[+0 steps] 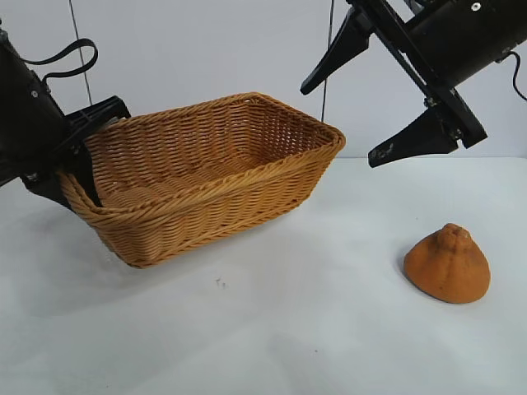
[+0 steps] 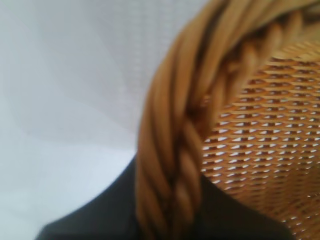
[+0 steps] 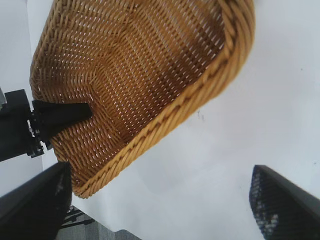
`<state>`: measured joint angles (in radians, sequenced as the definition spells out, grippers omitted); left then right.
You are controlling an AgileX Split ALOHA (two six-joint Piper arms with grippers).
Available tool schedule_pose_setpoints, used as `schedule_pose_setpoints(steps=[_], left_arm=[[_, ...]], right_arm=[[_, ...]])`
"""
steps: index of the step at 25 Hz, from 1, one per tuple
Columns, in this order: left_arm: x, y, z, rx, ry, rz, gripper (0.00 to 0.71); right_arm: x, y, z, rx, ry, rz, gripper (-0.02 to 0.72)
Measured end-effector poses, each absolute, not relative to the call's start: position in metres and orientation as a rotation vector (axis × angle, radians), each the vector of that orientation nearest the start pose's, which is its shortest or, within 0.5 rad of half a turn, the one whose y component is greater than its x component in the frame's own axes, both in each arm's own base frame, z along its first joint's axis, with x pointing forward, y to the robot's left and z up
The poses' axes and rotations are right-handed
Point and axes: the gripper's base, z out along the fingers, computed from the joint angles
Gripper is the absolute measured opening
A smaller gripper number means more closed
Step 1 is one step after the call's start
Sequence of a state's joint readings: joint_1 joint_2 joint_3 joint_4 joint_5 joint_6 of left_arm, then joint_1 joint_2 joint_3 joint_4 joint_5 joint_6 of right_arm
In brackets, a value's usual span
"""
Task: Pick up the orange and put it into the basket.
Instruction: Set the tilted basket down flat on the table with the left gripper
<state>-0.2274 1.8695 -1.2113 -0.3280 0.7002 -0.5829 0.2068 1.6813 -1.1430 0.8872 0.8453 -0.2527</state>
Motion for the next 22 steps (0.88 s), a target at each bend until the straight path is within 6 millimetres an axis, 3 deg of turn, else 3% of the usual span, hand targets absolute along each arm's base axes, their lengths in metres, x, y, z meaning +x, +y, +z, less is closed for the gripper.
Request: schedule_pose_setpoints(steps=[7, 12, 22], left_arm=[[0.384, -0.111, 0.172, -0.447, 2.938, -0.468, 0.087], [0.385, -0.113, 0.17, -0.218, 3.004, -0.451, 0.087], [0.386, -0.113, 0.155, -0.146, 3.047, -0.438, 0.087]], right_arm=[[0.321, 0.122, 0.245, 0.073, 2.696, 1.029, 0.661], [0.321, 0.122, 0.245, 0.07, 2.697, 1.028, 0.661], [0.321, 0.122, 0.244, 0.07, 2.698, 1.028, 0.661]])
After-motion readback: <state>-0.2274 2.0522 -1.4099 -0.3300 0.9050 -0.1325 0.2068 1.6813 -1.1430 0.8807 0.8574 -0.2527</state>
